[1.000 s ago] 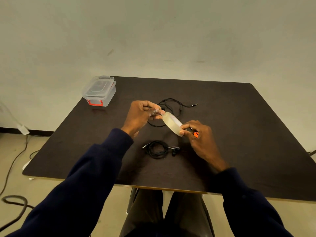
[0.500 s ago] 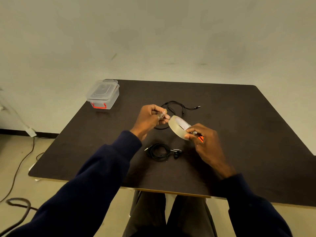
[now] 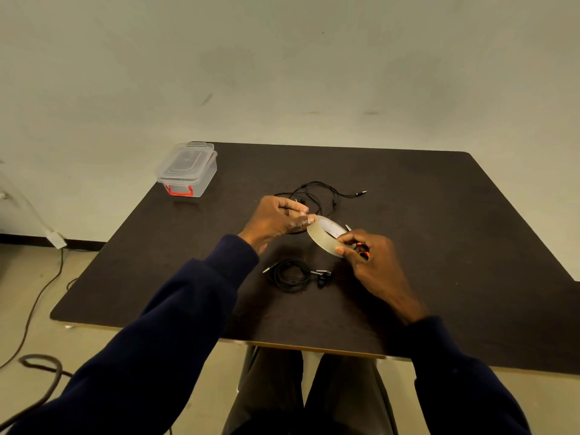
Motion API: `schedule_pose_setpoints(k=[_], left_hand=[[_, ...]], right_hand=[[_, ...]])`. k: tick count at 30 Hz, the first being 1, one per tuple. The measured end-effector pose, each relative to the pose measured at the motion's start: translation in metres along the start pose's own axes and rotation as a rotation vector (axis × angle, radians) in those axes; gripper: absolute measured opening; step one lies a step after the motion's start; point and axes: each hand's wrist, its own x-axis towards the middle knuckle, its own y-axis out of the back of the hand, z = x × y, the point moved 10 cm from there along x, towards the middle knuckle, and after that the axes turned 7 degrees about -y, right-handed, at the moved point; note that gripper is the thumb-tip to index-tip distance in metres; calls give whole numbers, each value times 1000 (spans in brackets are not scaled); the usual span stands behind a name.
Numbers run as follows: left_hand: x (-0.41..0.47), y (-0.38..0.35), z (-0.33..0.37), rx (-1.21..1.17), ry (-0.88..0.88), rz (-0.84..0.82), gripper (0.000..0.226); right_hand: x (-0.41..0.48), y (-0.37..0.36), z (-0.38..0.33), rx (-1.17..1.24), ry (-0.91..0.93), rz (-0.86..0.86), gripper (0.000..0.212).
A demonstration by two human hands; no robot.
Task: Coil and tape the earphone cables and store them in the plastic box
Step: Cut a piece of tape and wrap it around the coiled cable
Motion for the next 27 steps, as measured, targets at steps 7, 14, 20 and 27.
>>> schedule_pose_setpoints(k=[7,14,20,27], left_hand=[[-3,3,-10,20,32,45,35],[-6,-2,20,447,-289,162,10],[-9,-7,35,538,-413,198,14],[-5,1,29,387,-300,192,8]], right_hand=[[-3,-2,0,-16,-8,9,21],[-2,-3,3,4,-33,51,17],[1,2,3,52,-41,57,11],[0,-1,12,67,-46,19,15]])
